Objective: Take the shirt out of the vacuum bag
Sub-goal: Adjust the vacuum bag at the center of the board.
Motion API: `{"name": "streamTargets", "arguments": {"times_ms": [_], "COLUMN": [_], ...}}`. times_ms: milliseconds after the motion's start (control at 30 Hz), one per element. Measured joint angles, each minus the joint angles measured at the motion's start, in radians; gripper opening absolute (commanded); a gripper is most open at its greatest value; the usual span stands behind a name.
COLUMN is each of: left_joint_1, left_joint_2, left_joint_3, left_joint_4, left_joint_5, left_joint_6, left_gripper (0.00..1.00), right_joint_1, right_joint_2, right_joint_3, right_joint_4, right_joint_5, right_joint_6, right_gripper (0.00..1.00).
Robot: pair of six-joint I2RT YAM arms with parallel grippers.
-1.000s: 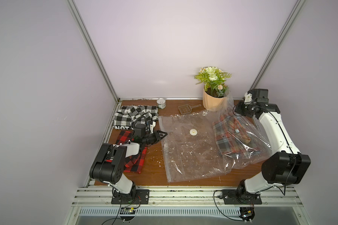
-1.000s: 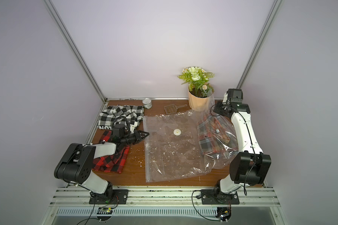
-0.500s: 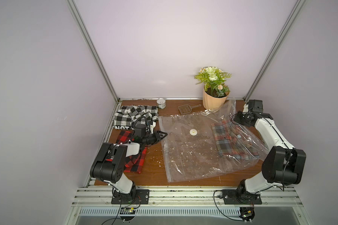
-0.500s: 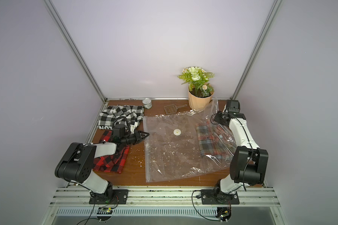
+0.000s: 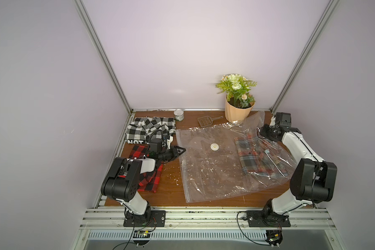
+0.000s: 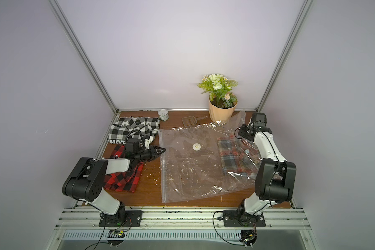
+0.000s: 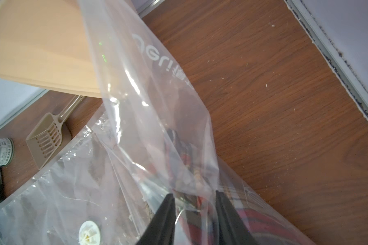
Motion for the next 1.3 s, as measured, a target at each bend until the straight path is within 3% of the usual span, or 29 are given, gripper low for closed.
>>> {"name": "streamTargets", "arguments": {"times_ms": [167, 500, 633, 1133, 1300], "left_joint_1": [0.0, 0.0, 0.0, -0.002, -0.004], "left_joint_2": [0.0, 0.0, 0.0, 0.0, 0.002], "left_joint_3": [0.0, 0.0, 0.0, 0.0, 0.0], "left_joint_4": [0.0, 0.0, 0.0, 0.0, 0.0], "left_joint_5": [0.0, 0.0, 0.0, 0.0, 0.001], "left_joint_6": [0.0, 0.0, 0.0, 0.005, 0.005], "left_gripper": [0.38, 0.38, 0.38, 0.38, 0.38], "right_joint_1": [0.0, 0.0, 0.0, -0.001, -0.001], "right_joint_2": [0.0, -0.026, -0.026, -0.042, -0.053], "right_joint_3": [0.0, 0.0, 0.0, 0.031, 0.043], "right_joint_4": [0.0, 0.018, 0.023, 0.014, 0.01], "right_joint_5": [0.003, 0.003, 0.0, 0.0, -0.005], "right_joint_6": [-0.003, -0.004, -0.004, -0.008, -0.01], "right_gripper": [0.25, 0.23, 0.13, 0.15, 0.0]}}
